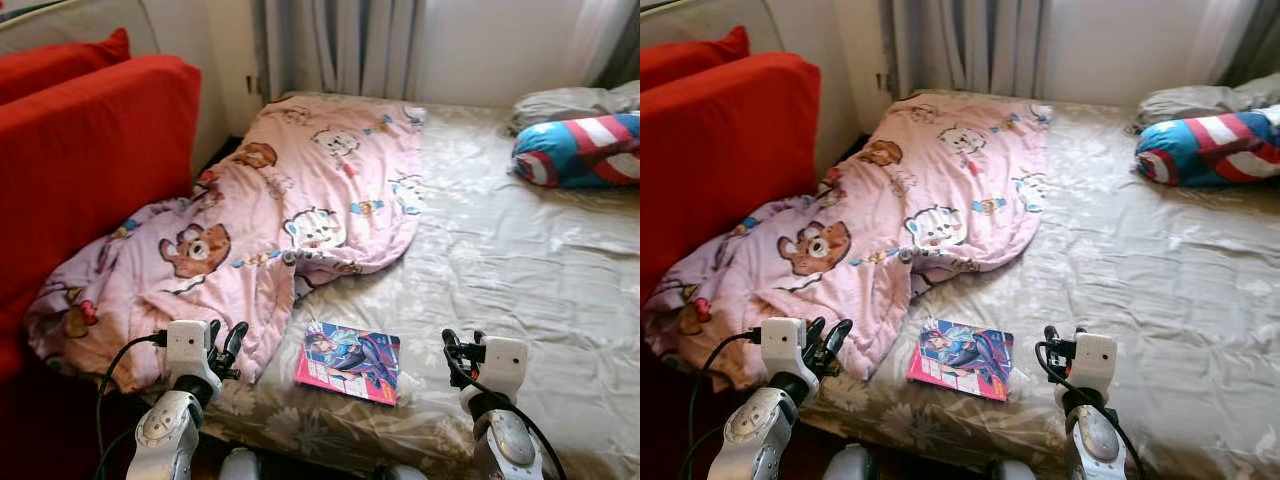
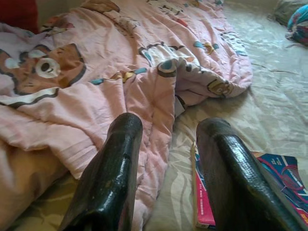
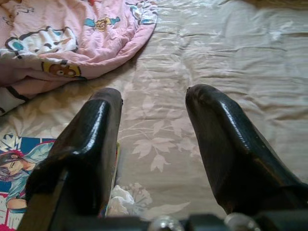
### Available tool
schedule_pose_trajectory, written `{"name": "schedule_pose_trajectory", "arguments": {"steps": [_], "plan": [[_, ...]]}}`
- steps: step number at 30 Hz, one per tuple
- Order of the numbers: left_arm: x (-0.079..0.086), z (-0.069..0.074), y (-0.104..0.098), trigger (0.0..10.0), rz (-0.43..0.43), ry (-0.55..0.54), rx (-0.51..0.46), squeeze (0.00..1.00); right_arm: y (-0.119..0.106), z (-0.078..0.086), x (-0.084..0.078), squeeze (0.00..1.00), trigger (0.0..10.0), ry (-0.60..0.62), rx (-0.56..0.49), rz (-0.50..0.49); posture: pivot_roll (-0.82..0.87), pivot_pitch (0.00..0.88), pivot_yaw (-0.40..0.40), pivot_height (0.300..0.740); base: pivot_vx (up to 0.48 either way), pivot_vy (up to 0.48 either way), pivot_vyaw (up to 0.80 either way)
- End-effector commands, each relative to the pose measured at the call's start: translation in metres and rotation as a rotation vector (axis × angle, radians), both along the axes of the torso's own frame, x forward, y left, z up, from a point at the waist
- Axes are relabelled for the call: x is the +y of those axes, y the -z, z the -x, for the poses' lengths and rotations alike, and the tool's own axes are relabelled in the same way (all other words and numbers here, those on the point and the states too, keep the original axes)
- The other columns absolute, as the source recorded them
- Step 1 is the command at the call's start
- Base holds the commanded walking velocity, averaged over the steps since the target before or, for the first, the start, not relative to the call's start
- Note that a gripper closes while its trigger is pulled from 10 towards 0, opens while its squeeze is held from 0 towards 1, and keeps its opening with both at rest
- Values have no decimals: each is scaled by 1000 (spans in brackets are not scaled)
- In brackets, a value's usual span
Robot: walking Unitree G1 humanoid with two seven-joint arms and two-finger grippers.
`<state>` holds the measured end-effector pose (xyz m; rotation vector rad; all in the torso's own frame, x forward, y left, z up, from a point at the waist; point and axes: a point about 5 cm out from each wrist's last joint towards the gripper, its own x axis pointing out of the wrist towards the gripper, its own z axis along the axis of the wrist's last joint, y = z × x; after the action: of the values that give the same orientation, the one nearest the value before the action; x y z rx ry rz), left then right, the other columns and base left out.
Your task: Clean up the room
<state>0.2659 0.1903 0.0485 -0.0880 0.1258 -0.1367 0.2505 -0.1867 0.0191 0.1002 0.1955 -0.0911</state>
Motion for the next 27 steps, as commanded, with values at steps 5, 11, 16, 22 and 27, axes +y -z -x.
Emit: {"name": "schedule_pose_trajectory", "arguments": {"steps": [5, 11, 16, 22, 27], "plan": [[2, 0, -1, 10000, 1, 1, 2, 0, 7, 1, 3, 0, 10000, -5, 60, -3, -41, 44, -18, 646, 0, 0, 0], [1, 0, -1, 10000, 2, 3, 3, 0, 5, 1, 2, 0, 10000, -2, 32, 10, -40, 46, -18, 636, 0, 0, 0], [1, 0, -1, 10000, 2, 4, 4, 0, 5, 1, 3, 0, 10000, -13, 33, 2, -41, 46, -18, 636, 0, 0, 0], [0, 0, -1, 10000, 4, 7, 6, 0, 7, 2, 8, 0, 10000, -55, 45, 7, -39, 47, -19, 636, 0, 0, 0], [-1, 0, -1, 10000, 5, 8, 8, 0, 8, 2, 9, 0, 10000, -61, 54, 6, -38, 47, -19, 636, 0, 0, 0]]}}
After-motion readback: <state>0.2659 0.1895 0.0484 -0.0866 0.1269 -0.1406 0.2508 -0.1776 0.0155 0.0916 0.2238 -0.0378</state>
